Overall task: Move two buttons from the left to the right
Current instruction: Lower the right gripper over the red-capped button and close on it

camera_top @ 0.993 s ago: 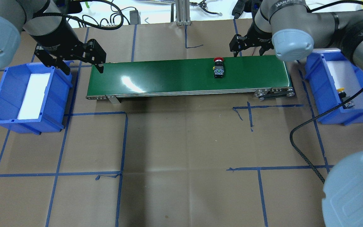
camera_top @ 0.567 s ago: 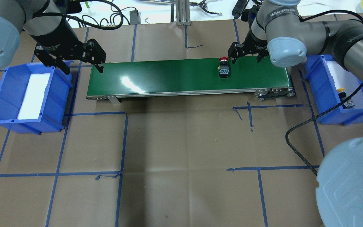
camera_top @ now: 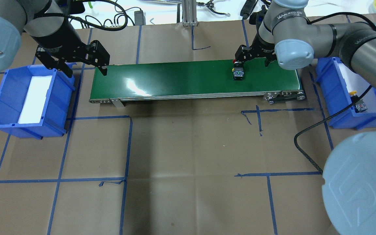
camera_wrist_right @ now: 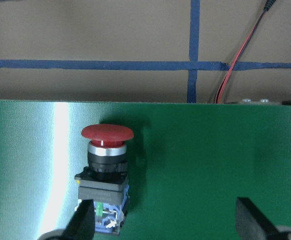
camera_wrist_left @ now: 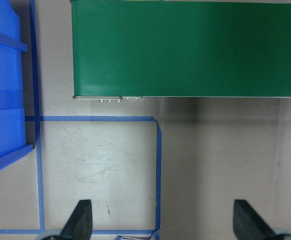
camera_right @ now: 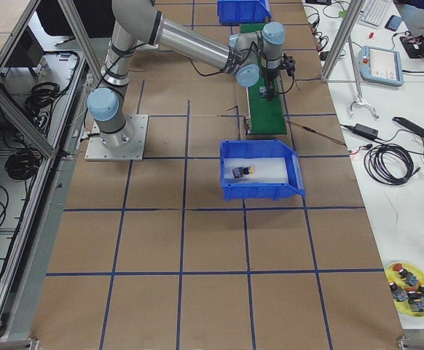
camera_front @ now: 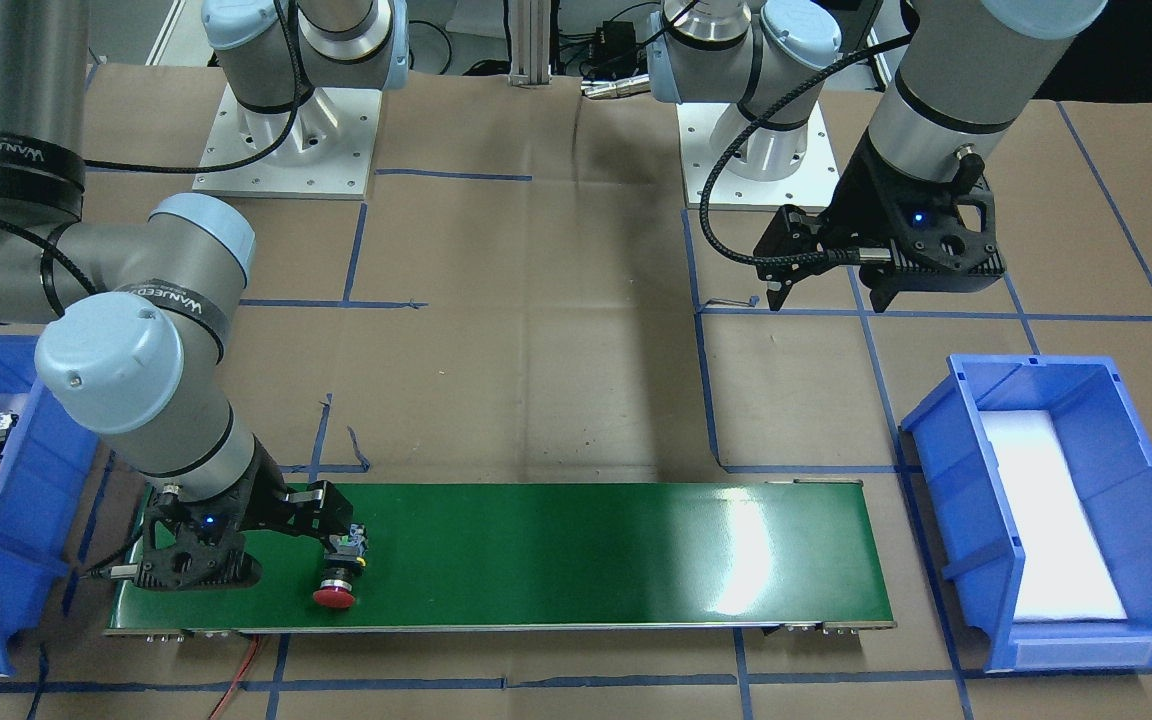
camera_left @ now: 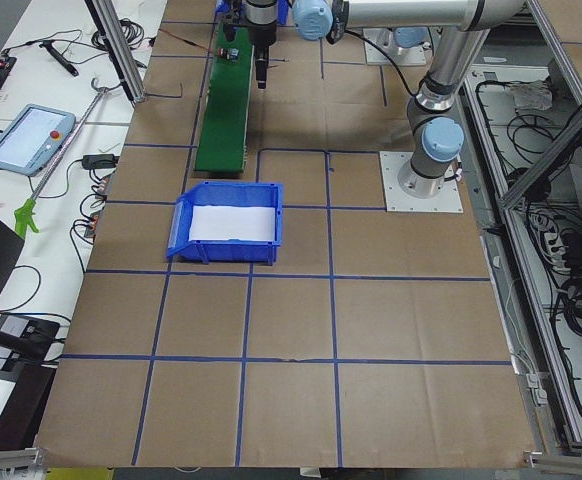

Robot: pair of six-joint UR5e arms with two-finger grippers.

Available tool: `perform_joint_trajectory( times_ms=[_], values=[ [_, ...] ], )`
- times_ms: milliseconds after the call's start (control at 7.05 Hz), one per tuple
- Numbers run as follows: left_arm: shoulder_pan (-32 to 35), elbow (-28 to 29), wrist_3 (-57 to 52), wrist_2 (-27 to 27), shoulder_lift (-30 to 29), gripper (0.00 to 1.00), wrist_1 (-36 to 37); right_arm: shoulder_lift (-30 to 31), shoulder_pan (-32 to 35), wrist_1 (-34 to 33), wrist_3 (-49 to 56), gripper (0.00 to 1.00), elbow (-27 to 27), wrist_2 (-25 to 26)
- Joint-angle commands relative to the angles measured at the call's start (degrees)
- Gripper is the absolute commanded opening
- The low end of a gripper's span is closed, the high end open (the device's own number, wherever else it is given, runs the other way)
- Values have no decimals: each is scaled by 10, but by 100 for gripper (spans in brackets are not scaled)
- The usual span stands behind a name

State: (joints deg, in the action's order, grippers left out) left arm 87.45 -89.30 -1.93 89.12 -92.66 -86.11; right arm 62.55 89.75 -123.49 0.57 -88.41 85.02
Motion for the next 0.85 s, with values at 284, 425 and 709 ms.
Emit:
perform_joint_trajectory(
  times_ms=[284,425,709],
  values=[
    [0,3,1,0,-2,100,4,-23,-1,0,-21,99,14,-6],
    [0,4,1,0,-2,100,2,-26,-2,0,-21,99,10,-3],
    [0,9,0,-1,-10,100,-2,-26,-7,0,-14,98,5,4]
  ],
)
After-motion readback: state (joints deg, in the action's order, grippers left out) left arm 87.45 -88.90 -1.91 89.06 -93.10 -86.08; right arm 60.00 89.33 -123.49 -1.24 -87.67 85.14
